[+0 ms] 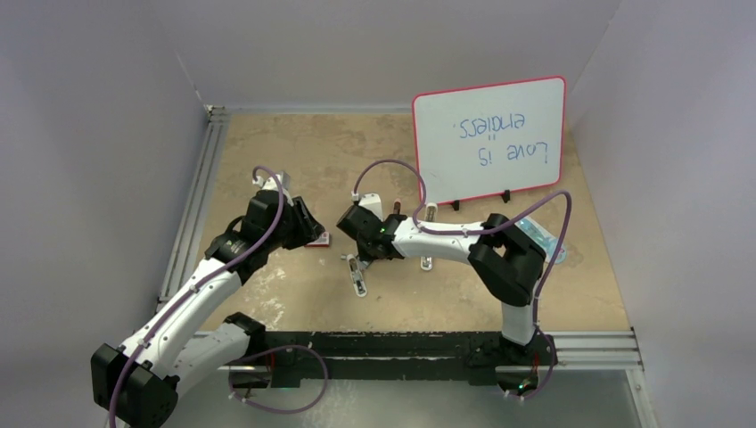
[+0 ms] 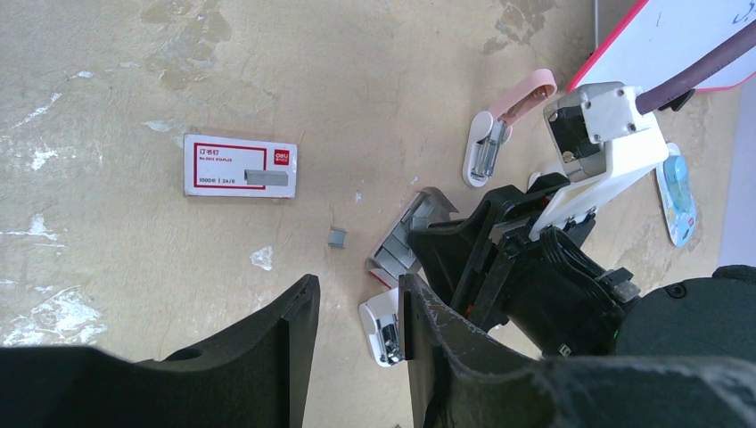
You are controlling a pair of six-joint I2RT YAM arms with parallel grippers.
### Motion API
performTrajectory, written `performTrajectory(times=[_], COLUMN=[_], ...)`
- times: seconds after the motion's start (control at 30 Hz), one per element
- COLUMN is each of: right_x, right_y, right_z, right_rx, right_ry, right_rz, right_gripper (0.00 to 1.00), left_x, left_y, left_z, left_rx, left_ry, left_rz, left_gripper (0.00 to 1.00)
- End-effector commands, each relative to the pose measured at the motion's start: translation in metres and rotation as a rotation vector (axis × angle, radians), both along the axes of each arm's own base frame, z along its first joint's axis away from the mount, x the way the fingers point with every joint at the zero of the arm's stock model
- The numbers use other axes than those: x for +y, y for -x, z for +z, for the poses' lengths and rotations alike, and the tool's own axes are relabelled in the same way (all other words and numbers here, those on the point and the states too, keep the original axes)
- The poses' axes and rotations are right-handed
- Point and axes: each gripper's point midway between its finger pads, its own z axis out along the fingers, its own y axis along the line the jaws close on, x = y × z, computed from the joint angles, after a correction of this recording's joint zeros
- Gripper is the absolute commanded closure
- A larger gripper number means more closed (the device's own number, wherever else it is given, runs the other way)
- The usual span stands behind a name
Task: Load the staples into the stapler
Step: Pick up the staple from the staple box.
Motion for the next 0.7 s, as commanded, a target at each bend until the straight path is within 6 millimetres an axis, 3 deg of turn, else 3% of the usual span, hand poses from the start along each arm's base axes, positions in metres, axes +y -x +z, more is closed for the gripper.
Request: performTrajectory(times=[0.0,0.4,0.67], right_x=[0.0029,0.0073,0.0066], right_y=[-0.0121,-0.0095,-0.0054], right_z=[0.0116,0.0101,0.0125], right_rx=[-0.057,-0.045,-0.025], right_ry=[0.016,0.002,-0.016], right_rz=[-0.010,0.010,-0.008], right_gripper=[0.72,0.69,0.84], left_x=[-0.0012,-0.0009,-0.0006], left_y=[-0.0053,-0.0052,-0.0052], left_z=[0.0053,0.0046,0.0045], left_rx=[-0.037,-0.037,-0.036], left_ry=[-0.002,-0.003,-0.003], left_rz=[-0.010,-0.009,-0.008], left_gripper=[0.62,0.62,0.62])
